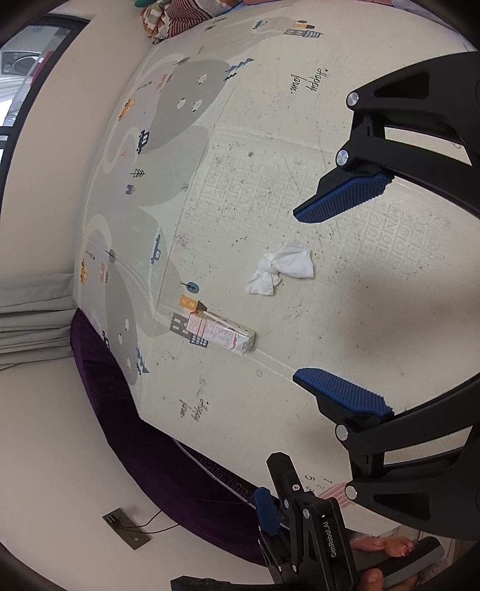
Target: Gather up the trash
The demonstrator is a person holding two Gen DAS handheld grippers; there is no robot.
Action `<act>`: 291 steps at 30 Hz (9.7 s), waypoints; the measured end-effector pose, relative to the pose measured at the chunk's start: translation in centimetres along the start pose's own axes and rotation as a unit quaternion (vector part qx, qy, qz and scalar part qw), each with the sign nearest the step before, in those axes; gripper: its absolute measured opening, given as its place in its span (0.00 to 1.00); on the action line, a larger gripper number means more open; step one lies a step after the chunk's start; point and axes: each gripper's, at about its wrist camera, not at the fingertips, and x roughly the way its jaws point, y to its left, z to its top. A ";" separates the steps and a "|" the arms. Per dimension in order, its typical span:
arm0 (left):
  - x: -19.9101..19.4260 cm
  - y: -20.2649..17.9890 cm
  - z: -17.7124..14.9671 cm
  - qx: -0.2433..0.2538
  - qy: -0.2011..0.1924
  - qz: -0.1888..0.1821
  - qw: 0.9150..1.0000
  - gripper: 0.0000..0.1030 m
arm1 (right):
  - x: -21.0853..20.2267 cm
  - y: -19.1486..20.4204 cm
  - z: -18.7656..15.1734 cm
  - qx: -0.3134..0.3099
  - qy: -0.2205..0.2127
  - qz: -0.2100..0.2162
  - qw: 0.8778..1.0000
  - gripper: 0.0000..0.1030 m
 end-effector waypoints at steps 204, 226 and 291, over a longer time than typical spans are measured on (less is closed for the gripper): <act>-34.8 -16.8 -17.4 0.020 -0.103 0.055 0.993 0.90 | -37.8 2.9 -18.0 -0.062 -0.075 0.035 0.995 0.84; -36.0 -14.8 -17.3 -0.043 -0.120 0.097 0.987 0.91 | -39.4 3.3 -13.9 -0.117 -0.098 0.045 0.987 0.88; -37.0 -15.9 -17.6 -0.052 -0.118 0.111 0.985 0.91 | -38.0 2.2 -14.1 -0.121 -0.072 0.062 0.988 0.88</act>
